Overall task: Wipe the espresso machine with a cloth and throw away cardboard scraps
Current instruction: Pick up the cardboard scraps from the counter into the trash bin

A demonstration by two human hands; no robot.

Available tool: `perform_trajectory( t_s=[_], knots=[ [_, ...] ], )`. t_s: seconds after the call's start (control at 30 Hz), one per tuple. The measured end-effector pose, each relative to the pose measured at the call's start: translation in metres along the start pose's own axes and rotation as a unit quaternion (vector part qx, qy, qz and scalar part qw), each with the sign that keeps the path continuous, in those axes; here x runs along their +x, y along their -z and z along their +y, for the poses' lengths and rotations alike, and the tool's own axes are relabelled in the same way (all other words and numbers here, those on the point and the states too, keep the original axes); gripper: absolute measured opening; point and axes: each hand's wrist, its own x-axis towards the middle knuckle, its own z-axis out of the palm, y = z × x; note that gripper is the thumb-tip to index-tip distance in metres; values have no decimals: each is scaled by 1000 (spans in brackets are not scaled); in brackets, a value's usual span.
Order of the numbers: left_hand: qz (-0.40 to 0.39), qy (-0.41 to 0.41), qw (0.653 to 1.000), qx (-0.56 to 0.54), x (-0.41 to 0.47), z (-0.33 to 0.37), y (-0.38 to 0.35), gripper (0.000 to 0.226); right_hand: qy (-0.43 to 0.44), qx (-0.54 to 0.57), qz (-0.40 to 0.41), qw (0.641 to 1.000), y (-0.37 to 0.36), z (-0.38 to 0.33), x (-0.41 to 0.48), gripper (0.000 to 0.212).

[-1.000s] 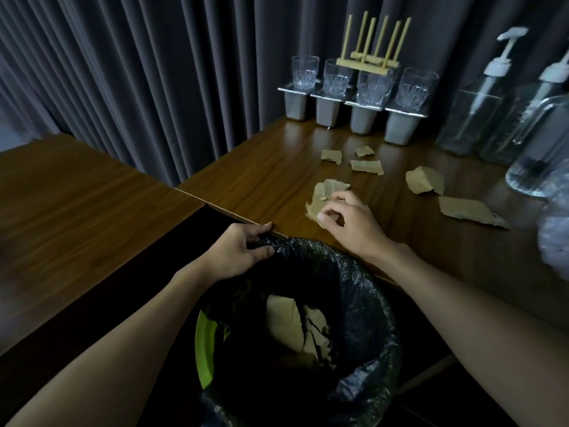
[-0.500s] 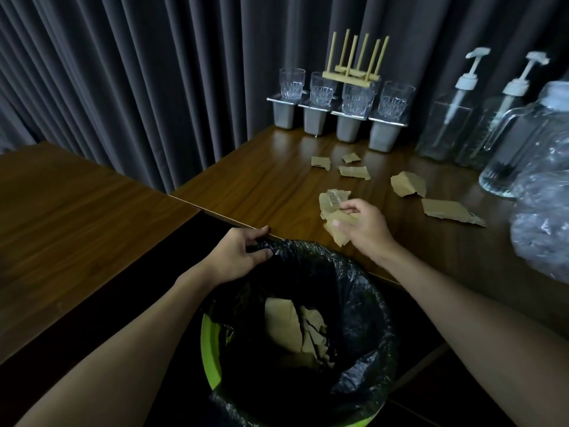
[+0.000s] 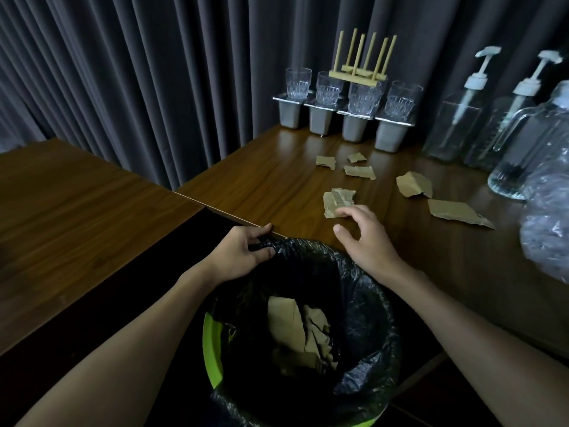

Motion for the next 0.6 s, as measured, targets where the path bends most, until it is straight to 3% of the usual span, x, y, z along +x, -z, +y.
perform_trajectory(
  t_s=[0.1,0.23,0.47,0.6],
  knots=[
    [0,2,1000,-1,0,0,-1,62,-9,-97,-37,995,-5,11,11,49],
    [3,5,1000,-4,0,1,-2,62,-13,-156,-62,986,-12,16,24,52],
    [2,11,1000,1,0,2,-2,62,-60,-68,25,996,-8,16,21,34],
    [-5,15,1000,0,-1,1,-1,64,-102,-114,23,988,-9,17,26,41]
  ],
)
